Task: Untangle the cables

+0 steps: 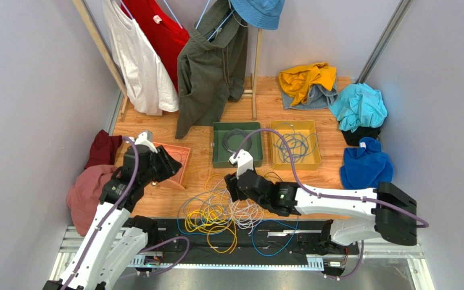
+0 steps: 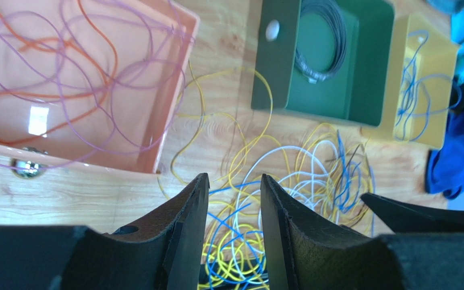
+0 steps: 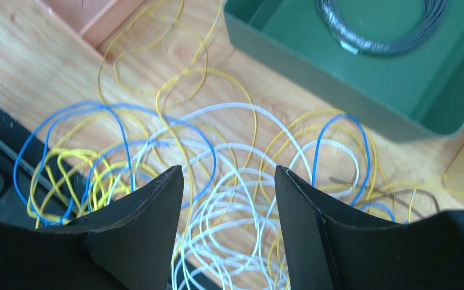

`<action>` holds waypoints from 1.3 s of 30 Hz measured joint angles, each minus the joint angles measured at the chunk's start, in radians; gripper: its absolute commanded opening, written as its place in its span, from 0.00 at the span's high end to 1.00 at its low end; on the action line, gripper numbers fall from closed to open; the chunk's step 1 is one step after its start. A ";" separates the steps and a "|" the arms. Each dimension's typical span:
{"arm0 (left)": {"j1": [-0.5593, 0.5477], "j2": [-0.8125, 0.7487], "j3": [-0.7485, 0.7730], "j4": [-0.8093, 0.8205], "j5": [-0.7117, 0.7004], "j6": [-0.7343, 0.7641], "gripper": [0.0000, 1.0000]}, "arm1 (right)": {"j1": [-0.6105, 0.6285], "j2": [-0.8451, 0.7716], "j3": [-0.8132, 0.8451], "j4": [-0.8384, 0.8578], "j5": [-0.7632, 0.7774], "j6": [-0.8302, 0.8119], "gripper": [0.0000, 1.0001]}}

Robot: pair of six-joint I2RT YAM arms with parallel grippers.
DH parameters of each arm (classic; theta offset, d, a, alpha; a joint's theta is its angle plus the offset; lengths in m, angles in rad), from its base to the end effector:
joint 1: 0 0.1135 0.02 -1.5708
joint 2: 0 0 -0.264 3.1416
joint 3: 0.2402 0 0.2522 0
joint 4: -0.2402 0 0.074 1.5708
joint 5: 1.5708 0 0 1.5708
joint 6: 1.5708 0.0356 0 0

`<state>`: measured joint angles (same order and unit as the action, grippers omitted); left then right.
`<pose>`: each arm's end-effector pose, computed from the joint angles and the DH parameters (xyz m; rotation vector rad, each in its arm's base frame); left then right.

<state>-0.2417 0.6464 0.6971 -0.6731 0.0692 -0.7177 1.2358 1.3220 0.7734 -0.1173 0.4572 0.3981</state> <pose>0.1352 -0.0359 0.2810 -0.4936 2.2049 -0.6045 0.1064 0.2580 0.2274 -0.6601 2.0877 0.4245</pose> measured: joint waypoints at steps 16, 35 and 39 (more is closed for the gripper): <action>-0.118 -0.119 -0.121 0.011 -0.030 -0.019 0.55 | 0.352 0.043 -0.028 -0.012 -0.013 0.071 0.39; -0.126 -0.111 -0.121 0.013 -0.052 -0.040 0.59 | 0.435 -0.069 0.237 -0.312 0.333 0.011 1.00; -0.132 -0.088 -0.120 0.039 -0.042 -0.048 0.59 | 0.484 -0.242 0.428 -0.368 0.432 -0.105 1.00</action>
<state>-0.3740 0.5583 0.5774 -0.6346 0.0273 -0.7654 1.7203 1.0798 1.2011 -0.4850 0.8894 0.2932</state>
